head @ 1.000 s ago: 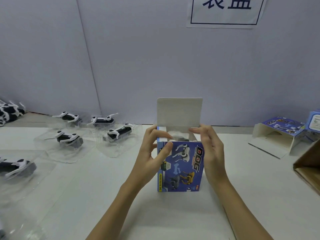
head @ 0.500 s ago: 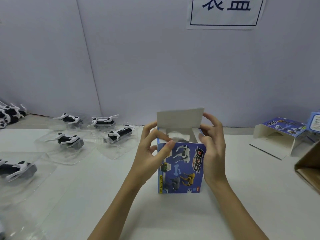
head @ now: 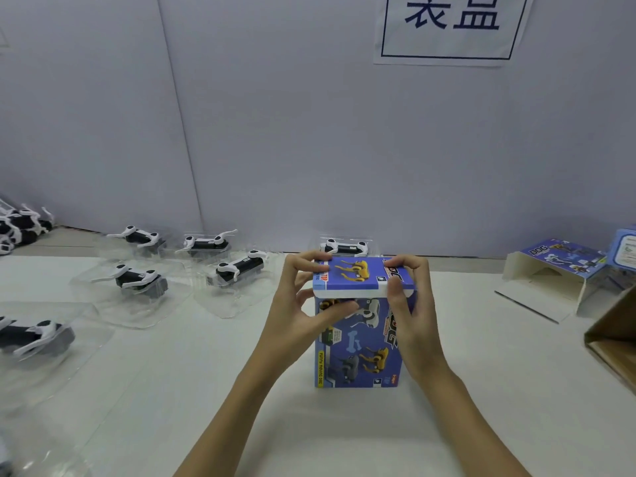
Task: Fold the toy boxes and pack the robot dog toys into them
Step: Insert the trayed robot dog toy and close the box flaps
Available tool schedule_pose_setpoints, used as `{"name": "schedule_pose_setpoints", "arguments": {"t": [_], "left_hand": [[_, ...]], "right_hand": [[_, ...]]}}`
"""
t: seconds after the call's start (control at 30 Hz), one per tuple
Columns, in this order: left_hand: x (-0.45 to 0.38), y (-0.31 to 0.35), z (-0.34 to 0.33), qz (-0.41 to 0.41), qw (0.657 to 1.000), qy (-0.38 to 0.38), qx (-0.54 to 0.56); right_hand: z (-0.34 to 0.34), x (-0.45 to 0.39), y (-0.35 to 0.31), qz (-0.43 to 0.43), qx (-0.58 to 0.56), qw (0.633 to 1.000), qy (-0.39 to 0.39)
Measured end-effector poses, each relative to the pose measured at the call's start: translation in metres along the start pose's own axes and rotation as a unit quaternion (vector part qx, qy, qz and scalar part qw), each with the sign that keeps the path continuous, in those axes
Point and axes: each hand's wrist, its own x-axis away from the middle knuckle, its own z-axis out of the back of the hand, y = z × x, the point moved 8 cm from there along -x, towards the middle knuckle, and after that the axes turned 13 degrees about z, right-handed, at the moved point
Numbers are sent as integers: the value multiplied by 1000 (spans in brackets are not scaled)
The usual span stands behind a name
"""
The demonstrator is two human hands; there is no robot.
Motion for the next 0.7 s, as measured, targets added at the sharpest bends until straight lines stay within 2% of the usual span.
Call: {"name": "schedule_pose_setpoints", "arguments": {"t": [0.13,0.27,0.33,0.43,0.5,0.6,0.7], "left_hand": [[0,-4,0,-11,1000,17,-1],[9,-7,0,-43,988,109,-100],[15,-3,-5,-86,964,147,-203],[23,3,-24,-132,918,158,-339],[26,4,-34,-149,901,161,-374],[25,7,-28,-161,883,175,-404],[18,9,-18,-178,870,146,-437]], "right_hand": [[1,-4,-4,38,59,998,-4],[5,0,-1,35,99,993,60],[8,2,5,-3,61,994,93],[8,4,13,-81,-36,990,108],[3,5,16,-103,-64,988,93],[1,4,12,-80,-28,994,63],[-3,5,12,-69,-38,996,46]]}}
